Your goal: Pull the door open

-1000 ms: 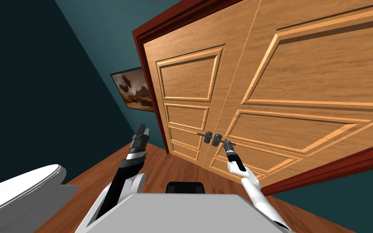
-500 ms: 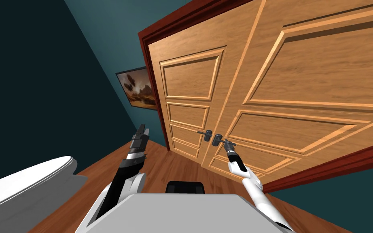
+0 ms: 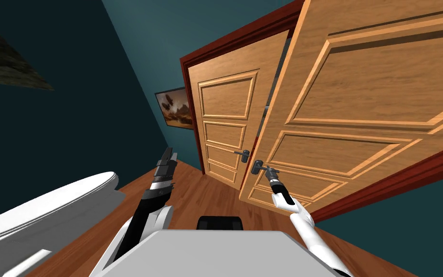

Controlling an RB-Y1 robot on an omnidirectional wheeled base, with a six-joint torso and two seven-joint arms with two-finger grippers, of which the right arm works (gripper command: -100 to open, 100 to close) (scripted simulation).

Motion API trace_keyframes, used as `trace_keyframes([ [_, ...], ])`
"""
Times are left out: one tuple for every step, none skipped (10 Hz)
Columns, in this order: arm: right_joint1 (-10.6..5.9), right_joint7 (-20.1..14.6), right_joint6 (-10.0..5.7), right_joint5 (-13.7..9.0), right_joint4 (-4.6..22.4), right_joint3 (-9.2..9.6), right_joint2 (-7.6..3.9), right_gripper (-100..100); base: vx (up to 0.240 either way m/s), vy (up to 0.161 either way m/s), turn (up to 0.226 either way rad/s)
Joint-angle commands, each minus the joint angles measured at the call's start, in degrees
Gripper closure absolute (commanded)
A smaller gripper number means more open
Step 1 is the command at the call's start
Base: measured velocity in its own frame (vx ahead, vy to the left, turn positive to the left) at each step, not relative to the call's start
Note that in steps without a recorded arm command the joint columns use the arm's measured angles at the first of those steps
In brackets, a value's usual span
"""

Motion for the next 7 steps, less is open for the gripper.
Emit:
trace_keyframes([
  [0.37,-1.43,-0.17,0.15,-0.79,1.86,-0.71,100,-0.268,-0.085,0.221],
  [0.36,-2.02,-0.24,0.24,-1.11,2.80,-0.93,100,-0.261,-0.065,0.174],
  [0.35,-2.44,-0.29,0.32,-1.35,3.48,-1.08,100,-0.227,-0.040,0.122],
  [0.37,-2.22,-0.10,0.16,-1.01,2.73,-1.45,100,-0.096,-0.021,0.019],
  [1.28,-3.35,-0.61,0.25,-1.58,4.08,-2.20,100,-0.214,-0.074,0.111],
  [1.64,-3.84,-0.91,0.27,-1.90,4.65,-2.58,100,-0.253,-0.109,0.164],
  [2.24,-4.67,-1.42,0.31,-2.45,5.60,-3.24,100,-0.257,-0.114,0.186],
])
